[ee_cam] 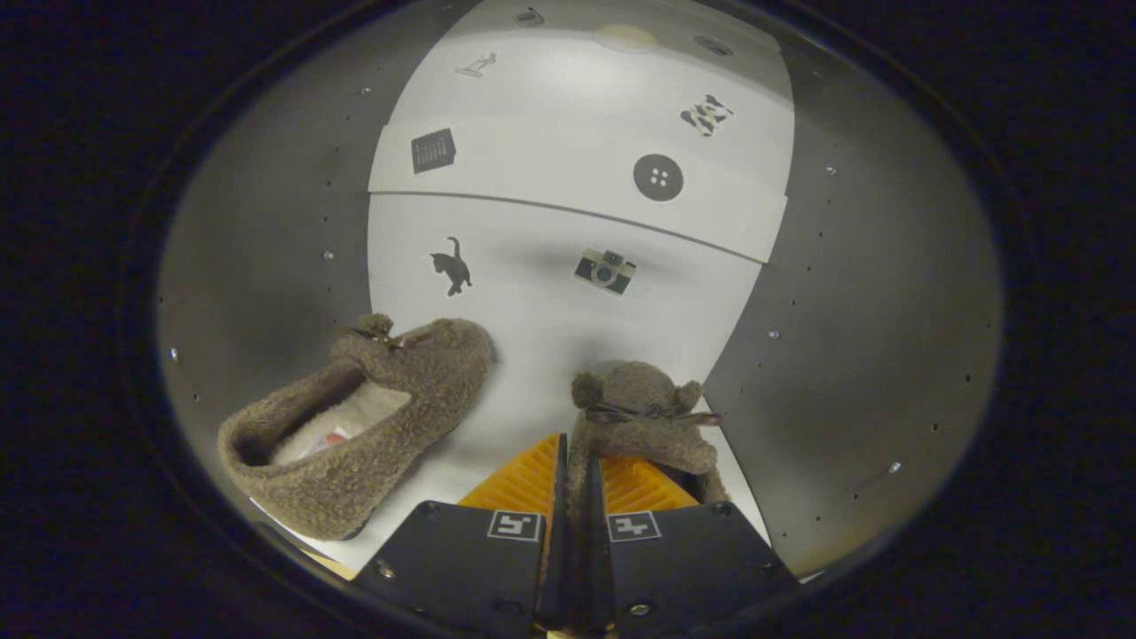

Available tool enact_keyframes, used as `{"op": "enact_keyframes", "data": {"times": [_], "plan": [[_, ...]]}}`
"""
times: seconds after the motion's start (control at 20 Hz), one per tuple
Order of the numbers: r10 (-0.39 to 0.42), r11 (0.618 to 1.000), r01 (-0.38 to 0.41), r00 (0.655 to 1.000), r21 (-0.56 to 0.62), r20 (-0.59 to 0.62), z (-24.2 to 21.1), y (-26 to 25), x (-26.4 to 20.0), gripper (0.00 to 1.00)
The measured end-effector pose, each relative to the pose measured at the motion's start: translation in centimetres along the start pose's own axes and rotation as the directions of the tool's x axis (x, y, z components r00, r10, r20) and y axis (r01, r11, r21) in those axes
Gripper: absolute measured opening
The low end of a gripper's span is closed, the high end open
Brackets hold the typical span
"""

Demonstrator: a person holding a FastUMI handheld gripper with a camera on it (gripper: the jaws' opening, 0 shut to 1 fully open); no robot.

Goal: Open the shoe cabinet door, grab the shoes and put them into the shoe cabinet, then close the shoe cabinet door.

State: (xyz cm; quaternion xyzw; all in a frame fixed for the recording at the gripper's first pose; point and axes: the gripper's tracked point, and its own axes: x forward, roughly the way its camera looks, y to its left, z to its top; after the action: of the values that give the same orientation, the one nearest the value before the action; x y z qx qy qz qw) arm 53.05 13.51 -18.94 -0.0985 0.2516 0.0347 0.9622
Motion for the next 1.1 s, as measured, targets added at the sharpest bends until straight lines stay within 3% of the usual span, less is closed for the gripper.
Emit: {"op": "enact_keyframes", "data": {"times": [0.15, 0.4, 0.6, 0.8, 0.9, 1.1], "plan": [[0.044, 0.999, -0.044, 0.999, 0.030, 0.020, -0.1, 0.1, -1.5, 0.17], [0.001, 1.000, -0.001, 0.999, 0.001, 0.051, -0.7, -0.4, -5.4, 0.55], [0.019, 1.000, -0.015, 0.988, -0.027, 0.152, 0.4, 0.6, -12.3, 0.83], [0.041, 0.999, -0.037, 0.971, -0.023, 0.237, 1.1, 1.9, -21.1, 0.85], [0.031, 0.999, -0.024, 0.964, -0.027, 0.265, 1.1, 2.0, -25.4, 1.00], [-0.010, 0.999, 0.020, 0.950, -0.030, 0.312, 0.9, 1.5, -34.0, 1.00]]}}
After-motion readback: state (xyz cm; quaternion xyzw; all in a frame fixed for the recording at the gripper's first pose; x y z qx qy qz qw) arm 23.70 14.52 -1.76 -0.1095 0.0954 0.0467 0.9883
